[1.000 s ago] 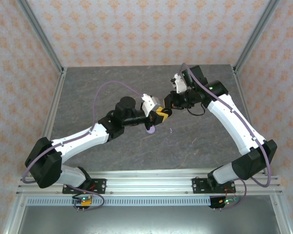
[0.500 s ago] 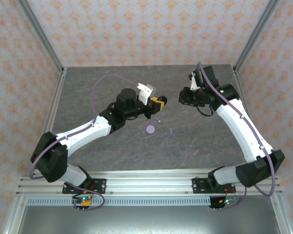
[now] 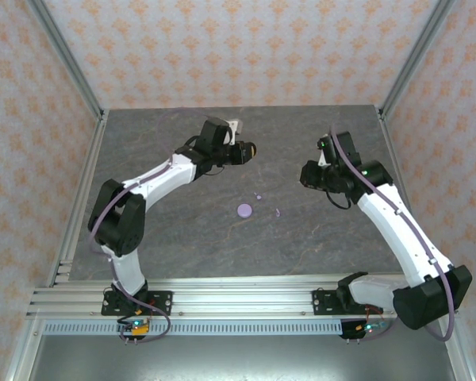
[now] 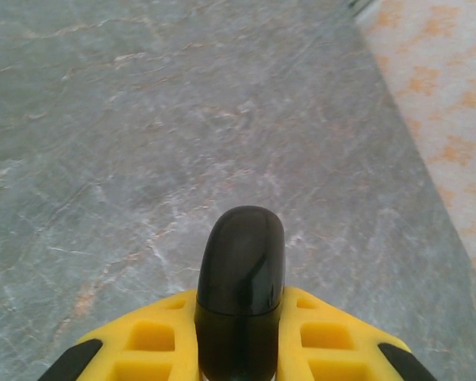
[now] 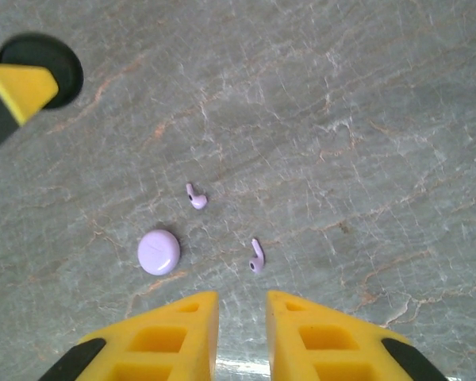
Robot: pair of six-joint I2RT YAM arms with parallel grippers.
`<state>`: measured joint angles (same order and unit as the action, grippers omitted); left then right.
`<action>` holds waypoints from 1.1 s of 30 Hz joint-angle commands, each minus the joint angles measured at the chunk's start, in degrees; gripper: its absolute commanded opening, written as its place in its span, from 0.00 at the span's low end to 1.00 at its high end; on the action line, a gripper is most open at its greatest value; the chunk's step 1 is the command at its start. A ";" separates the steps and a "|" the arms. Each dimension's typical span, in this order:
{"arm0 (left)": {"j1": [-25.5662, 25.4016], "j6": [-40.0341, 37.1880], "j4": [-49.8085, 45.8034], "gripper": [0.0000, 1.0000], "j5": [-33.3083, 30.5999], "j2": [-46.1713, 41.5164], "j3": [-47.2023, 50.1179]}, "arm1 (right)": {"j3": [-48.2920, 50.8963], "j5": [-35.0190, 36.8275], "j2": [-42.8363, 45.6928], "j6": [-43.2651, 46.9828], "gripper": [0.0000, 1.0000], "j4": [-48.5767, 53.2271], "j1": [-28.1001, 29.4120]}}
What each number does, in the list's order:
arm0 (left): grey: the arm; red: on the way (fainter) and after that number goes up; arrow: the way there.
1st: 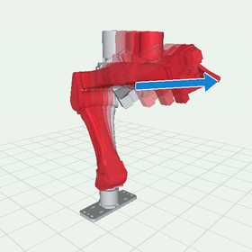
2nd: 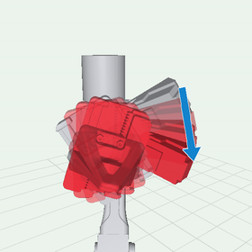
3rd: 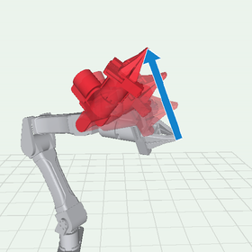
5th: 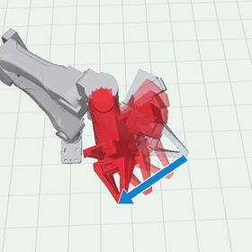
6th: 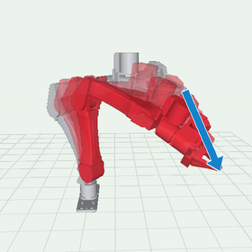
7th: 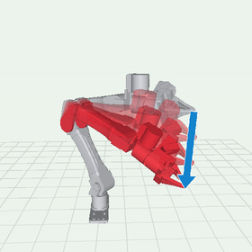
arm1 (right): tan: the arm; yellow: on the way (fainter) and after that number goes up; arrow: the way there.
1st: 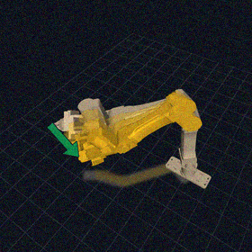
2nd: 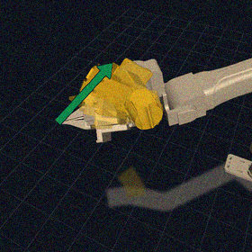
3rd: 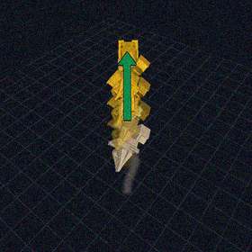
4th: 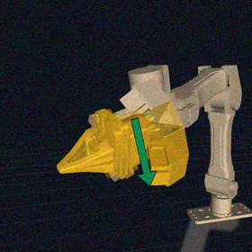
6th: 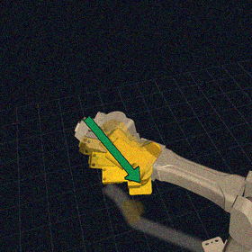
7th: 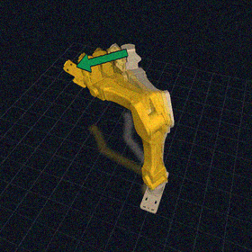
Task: Insert the wireless bluetooth earbuds into the charging case
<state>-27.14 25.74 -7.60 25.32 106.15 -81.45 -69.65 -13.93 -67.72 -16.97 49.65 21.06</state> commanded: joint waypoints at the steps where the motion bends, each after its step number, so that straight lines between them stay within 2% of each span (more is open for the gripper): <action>1: 1.25 1.04 -6.12 0.07 0.10 4.22 -6.25 | 3.92 0.15 3.63 -1.21 0.23 -4.10 -0.32; 13: 3.29 0.05 -16.58 0.07 1.62 25.87 -31.03 | 13.59 -2.31 7.65 -3.43 0.24 -7.85 -0.28; 18: 4.02 1.87 -17.32 0.07 1.83 31.34 -37.41 | 14.71 -2.92 8.05 -3.88 0.23 -7.83 -0.34; 33: 6.69 1.50 -27.51 0.08 0.53 44.96 -57.59 | 15.34 -3.29 8.94 -4.65 0.24 -6.93 -0.29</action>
<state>-21.21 27.00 -30.94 26.52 149.69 -136.03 -54.74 -17.58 -59.96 -21.02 43.16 21.06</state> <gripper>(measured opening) 0.190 0.241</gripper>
